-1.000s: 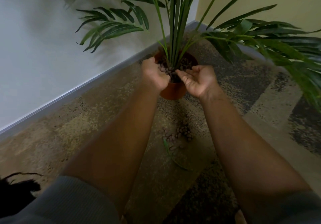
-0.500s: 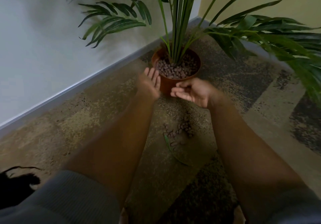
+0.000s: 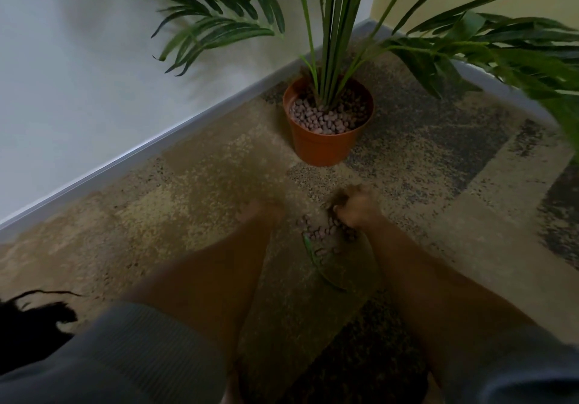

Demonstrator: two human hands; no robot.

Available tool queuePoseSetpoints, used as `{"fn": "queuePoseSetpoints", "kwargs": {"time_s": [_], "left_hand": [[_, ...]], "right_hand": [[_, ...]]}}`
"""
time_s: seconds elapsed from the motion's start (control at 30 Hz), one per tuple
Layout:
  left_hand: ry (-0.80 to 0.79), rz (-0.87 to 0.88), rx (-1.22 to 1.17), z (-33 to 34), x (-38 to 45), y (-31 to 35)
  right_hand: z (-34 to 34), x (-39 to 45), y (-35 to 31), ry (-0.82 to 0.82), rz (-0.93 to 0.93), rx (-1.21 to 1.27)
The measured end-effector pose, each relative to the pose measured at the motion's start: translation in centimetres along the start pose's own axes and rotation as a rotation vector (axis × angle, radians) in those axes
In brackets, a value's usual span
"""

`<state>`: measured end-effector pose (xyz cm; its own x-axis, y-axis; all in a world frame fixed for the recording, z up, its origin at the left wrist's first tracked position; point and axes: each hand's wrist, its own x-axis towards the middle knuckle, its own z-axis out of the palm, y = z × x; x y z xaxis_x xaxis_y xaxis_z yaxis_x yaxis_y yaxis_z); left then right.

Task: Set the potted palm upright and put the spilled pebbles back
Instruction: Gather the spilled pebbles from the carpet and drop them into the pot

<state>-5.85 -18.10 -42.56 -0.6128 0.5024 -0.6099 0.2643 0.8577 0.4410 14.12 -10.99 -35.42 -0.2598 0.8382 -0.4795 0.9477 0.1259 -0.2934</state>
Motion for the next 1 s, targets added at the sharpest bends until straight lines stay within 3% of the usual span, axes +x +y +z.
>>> {"fn": "queuePoseSetpoints", "kwargs": {"time_s": [0.1,0.27,0.6,1.0], "left_hand": [[-0.037,0.033,0.109,-0.3,-1.2,-0.6],[-0.04,0.109,0.019,-1.9,-6.0,0.5],[-0.214,0.469,0.118,-1.0,-6.1,1.6],[-0.162,0.564,0.203,0.4,-6.5,2.2]], "right_hand": [[0.9,-0.2,0.4,0.019,-0.039,-0.048],[2.0,-0.7,0.3,0.02,-0.094,-0.075],[2.6,-1.5,-1.4,0.007,-0.25,-0.07],[2.8,-1.8,-2.7,-0.026,-0.309,-0.122]]}}
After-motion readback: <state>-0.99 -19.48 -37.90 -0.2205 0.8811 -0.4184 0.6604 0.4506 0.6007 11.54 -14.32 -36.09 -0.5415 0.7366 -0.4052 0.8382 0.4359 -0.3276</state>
